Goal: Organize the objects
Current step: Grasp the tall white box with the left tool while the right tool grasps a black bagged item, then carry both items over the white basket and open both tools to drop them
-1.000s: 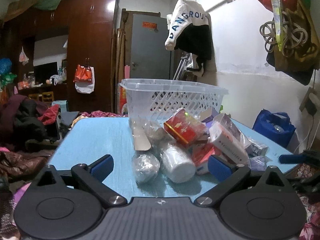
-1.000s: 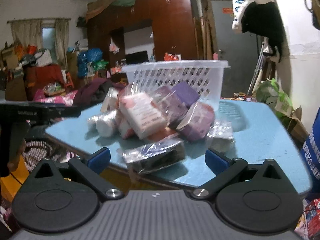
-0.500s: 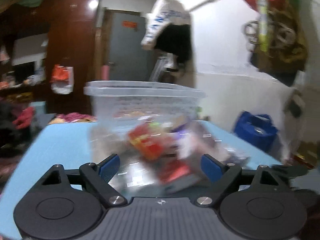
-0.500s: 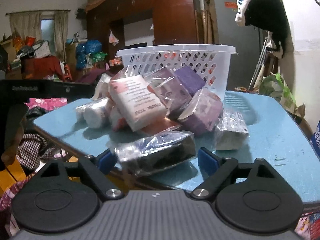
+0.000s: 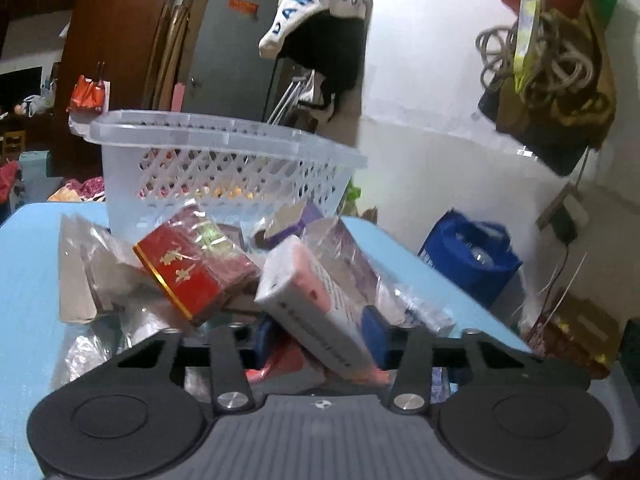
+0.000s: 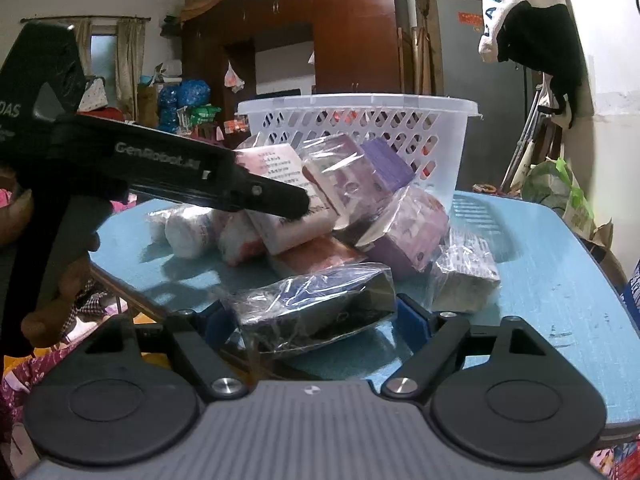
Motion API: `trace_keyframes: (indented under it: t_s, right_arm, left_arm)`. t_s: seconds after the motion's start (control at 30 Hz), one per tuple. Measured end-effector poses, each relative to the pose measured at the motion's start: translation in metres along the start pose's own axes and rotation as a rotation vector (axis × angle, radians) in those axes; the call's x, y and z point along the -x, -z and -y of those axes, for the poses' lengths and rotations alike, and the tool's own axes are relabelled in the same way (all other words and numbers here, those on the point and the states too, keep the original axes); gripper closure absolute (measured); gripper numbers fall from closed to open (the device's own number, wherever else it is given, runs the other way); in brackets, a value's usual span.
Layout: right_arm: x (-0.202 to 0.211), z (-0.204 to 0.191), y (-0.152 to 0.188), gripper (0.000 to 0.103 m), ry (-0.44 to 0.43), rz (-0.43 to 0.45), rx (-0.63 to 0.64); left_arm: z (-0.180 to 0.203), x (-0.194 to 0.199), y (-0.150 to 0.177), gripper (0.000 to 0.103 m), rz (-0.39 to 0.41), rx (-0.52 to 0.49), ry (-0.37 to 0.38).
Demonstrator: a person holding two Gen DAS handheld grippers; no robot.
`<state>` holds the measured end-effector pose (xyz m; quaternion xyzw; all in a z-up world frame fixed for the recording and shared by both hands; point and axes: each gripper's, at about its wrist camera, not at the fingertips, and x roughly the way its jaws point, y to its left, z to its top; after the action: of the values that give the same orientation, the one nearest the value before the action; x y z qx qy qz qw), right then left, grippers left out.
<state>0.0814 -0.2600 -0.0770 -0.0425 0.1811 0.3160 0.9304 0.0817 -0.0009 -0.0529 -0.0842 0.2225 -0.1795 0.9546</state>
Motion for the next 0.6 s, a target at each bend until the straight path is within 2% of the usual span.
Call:
trace_keyframes:
  t_s: [0.07, 0.33, 0.6]
  right_arm:
    - [0.003, 0.001, -0.002, 0.018, 0.005, 0.008, 0.0]
    - [0.017, 0.011, -0.02, 0.018, 0.005, 0.036, -0.029]
    - [0.001, 0.027, -0.076, 0.018, 0.006, 0.053, -0.01]
  left_arm:
    - [-0.007, 0.007, -0.004, 0.065, 0.017, 0.028, 0.035]
    - [-0.021, 0.018, -0.019, 0.068, 0.071, 0.045, 0.066]
    - [-0.043, 0.021, -0.054, 0.072, 0.117, 0.104, 0.07]
